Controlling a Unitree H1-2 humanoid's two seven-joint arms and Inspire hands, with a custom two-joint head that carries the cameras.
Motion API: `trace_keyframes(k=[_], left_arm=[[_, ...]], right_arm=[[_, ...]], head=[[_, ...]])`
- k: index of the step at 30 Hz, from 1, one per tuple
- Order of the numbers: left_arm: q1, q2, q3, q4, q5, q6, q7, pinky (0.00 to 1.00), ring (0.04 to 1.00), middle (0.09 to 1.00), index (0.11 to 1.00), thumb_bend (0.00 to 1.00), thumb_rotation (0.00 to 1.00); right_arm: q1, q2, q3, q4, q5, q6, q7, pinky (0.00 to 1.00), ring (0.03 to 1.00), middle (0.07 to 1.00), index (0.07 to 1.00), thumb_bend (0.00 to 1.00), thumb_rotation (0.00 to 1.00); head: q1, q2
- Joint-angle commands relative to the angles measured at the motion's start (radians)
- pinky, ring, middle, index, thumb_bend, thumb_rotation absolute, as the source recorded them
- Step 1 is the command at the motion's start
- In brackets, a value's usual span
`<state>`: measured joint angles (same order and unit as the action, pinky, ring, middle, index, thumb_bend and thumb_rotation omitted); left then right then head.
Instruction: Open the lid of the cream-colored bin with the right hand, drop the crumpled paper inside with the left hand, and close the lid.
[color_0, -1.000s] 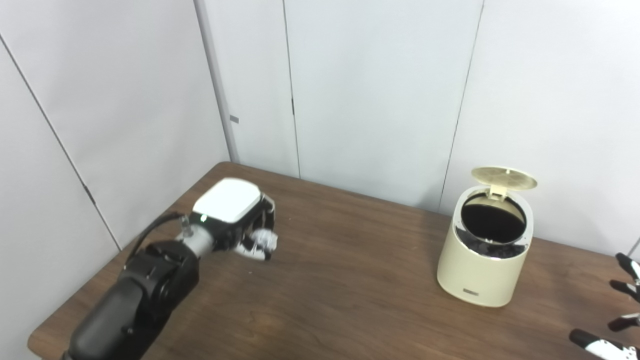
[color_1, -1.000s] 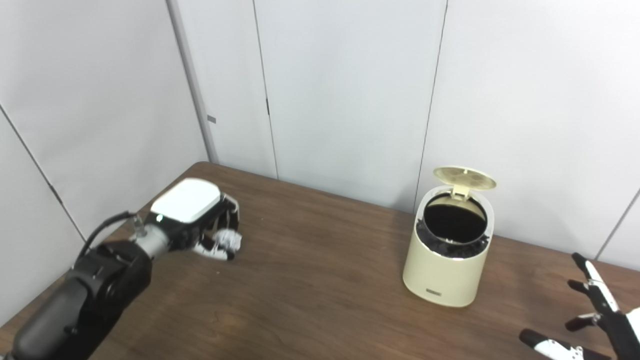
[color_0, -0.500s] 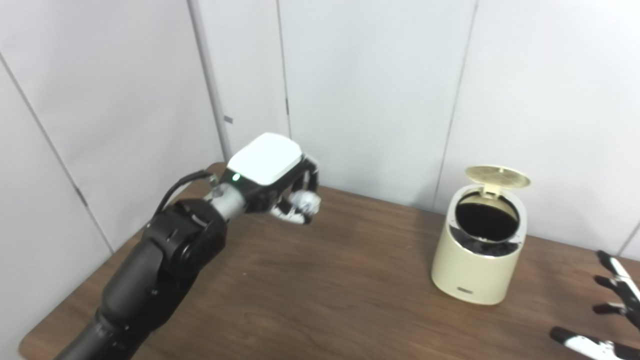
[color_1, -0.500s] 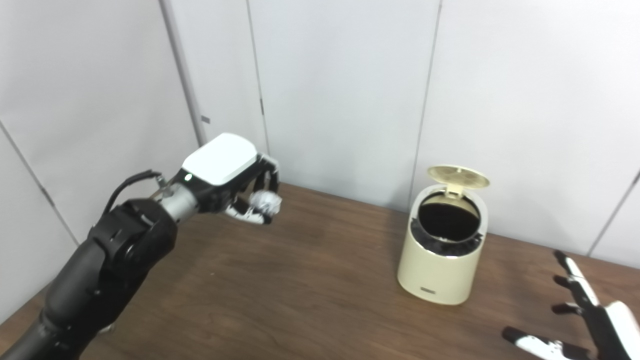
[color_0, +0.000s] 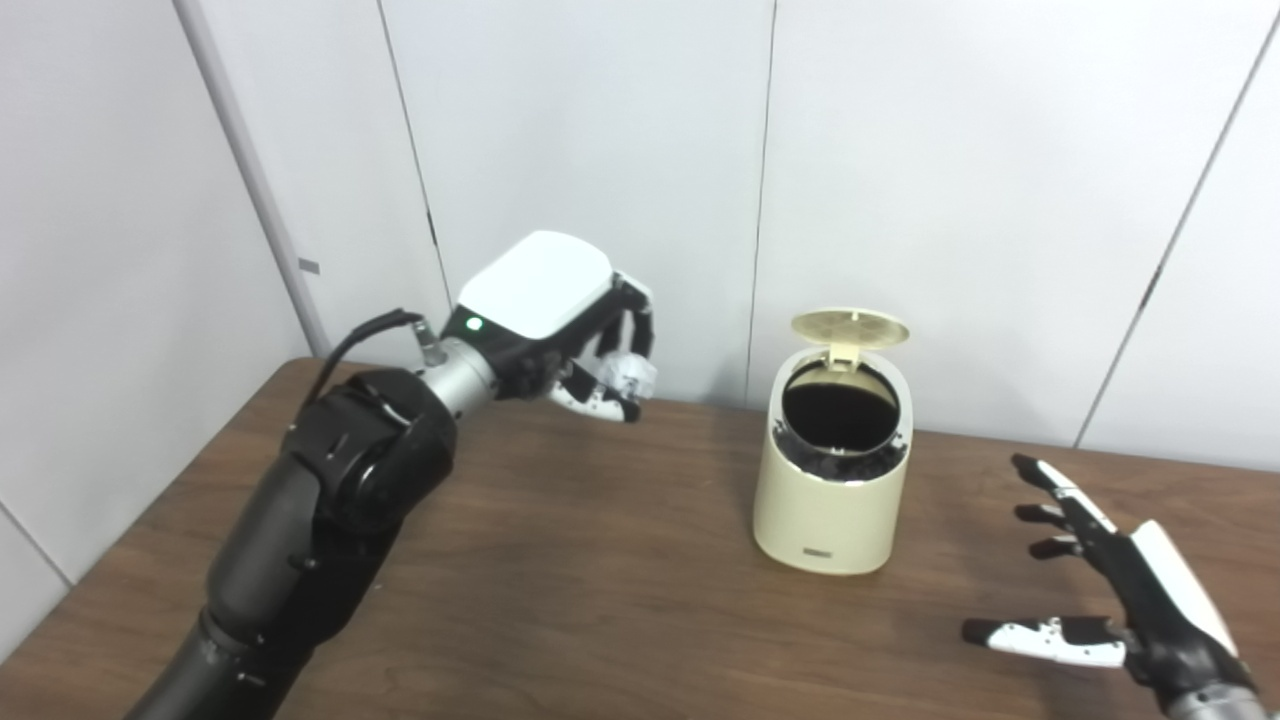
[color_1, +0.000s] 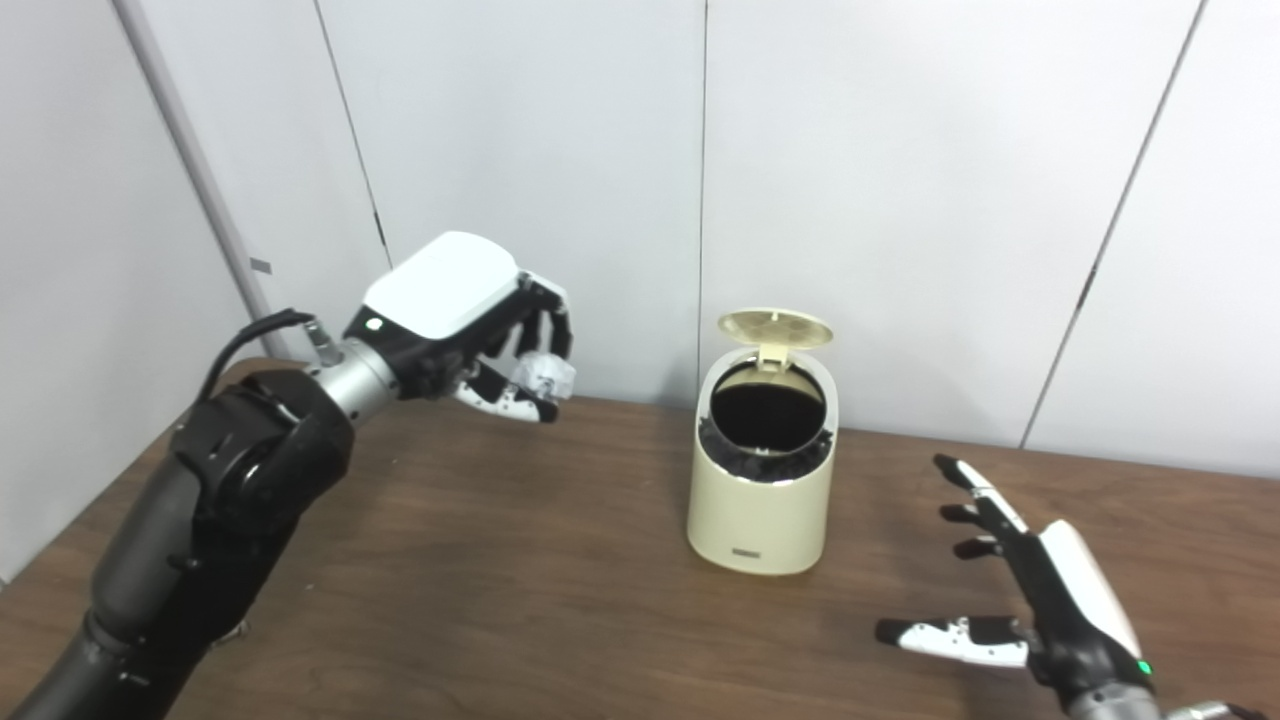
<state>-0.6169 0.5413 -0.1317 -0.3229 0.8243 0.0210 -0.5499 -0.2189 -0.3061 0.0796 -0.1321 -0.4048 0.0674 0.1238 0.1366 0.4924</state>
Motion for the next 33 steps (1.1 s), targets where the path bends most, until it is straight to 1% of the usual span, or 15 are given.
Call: trace_keyframes(k=[1,2,4,6,7,8,10,13,14,16,20,25,28,33], left_arm=[[-0.080,-0.014,-0.003,0.005,-0.012,-0.004,0.031,0.23,0.268,0.395,0.504,0.51,0.00],[-0.090,-0.033,-0.010,0.016,-0.020,-0.004,0.034,0.23,0.263,0.433,0.494,0.52,0.00],[-0.103,-0.059,-0.020,0.033,-0.029,-0.003,0.040,0.24,0.268,0.465,0.485,0.52,0.00],[-0.115,-0.082,-0.030,0.049,-0.021,-0.006,0.048,0.25,0.272,0.408,0.499,0.52,0.00],[-0.124,-0.092,-0.039,0.063,-0.013,-0.018,0.059,0.24,0.260,0.446,0.489,0.52,0.00],[-0.130,-0.099,-0.046,0.075,-0.008,-0.030,0.070,0.23,0.251,0.459,0.486,0.52,0.00],[-0.142,-0.111,-0.057,0.098,-0.005,-0.046,0.089,0.22,0.243,0.469,0.483,0.52,0.00],[-0.159,-0.133,-0.073,0.117,0.003,-0.047,0.094,0.22,0.247,0.473,0.483,0.52,0.00],[-0.163,-0.139,-0.077,0.121,0.004,-0.048,0.096,0.23,0.260,0.423,0.495,0.52,0.00],[-0.169,-0.151,-0.084,0.131,0.002,-0.055,0.106,0.24,0.265,0.398,0.502,0.51,0.00],[-0.176,-0.168,-0.097,0.144,0.003,-0.056,0.116,0.26,0.291,0.398,0.510,0.51,0.00],[-0.178,-0.204,-0.111,0.134,0.012,-0.013,0.099,0.28,0.307,0.399,0.513,0.51,0.00],[-0.176,-0.219,-0.120,0.147,0.021,-0.020,0.121,0.27,0.306,0.398,0.513,0.51,0.00],[-0.178,-0.238,-0.136,0.197,0.040,-0.056,0.179,0.26,0.290,0.394,0.507,0.51,0.00]], right_arm=[[-0.035,0.003,0.000,-0.016,0.003,-0.046,-0.022,0.68,0.813,0.913,0.906,0.86,0.26],[-0.036,0.007,0.003,-0.014,0.000,-0.044,-0.023,0.68,0.814,0.911,0.904,0.86,0.24],[-0.036,0.013,0.008,-0.014,-0.006,-0.038,-0.027,0.67,0.815,0.912,0.904,0.86,0.24],[-0.034,0.018,0.012,-0.020,-0.009,-0.030,-0.027,0.66,0.812,0.916,0.907,0.86,0.25],[-0.033,0.021,0.014,-0.023,-0.010,-0.028,-0.027,0.66,0.815,0.918,0.909,0.86,0.24],[-0.032,0.024,0.015,-0.024,-0.013,-0.027,-0.029,0.67,0.817,0.917,0.908,0.85,0.24],[-0.031,0.030,0.015,-0.019,-0.015,-0.034,-0.034,0.68,0.820,0.915,0.906,0.85,0.22],[-0.029,0.037,0.017,-0.018,-0.027,-0.030,-0.038,0.68,0.822,0.915,0.907,0.85,0.21],[-0.028,0.040,0.018,-0.021,-0.031,-0.022,-0.037,0.68,0.826,0.917,0.910,0.85,0.21],[-0.026,0.045,0.021,-0.028,-0.040,-0.007,-0.034,0.69,0.834,0.922,0.914,0.84,0.22],[-0.024,0.051,0.025,-0.037,-0.055,0.014,-0.025,0.71,0.848,0.932,0.922,0.84,0.23],[-0.025,0.058,0.024,-0.030,-0.055,0.007,-0.032,0.69,0.842,0.934,0.922,0.85,0.23],[-0.025,0.063,0.026,-0.032,-0.064,0.005,-0.037,0.70,0.840,0.930,0.920,0.85,0.24],[-0.021,0.071,0.024,-0.042,-0.068,0.010,-0.034,0.71,0.846,0.929,0.918,0.85,0.25]], head=[[-0.020,-0.004],[-0.034,-0.005],[-0.053,-0.010],[-0.065,-0.012],[-0.076,-0.013],[-0.086,-0.015],[-0.097,-0.022],[-0.111,-0.026],[-0.115,-0.027],[-0.123,-0.032],[-0.127,-0.035],[-0.139,-0.041],[-0.145,-0.040],[-0.155,-0.038]])
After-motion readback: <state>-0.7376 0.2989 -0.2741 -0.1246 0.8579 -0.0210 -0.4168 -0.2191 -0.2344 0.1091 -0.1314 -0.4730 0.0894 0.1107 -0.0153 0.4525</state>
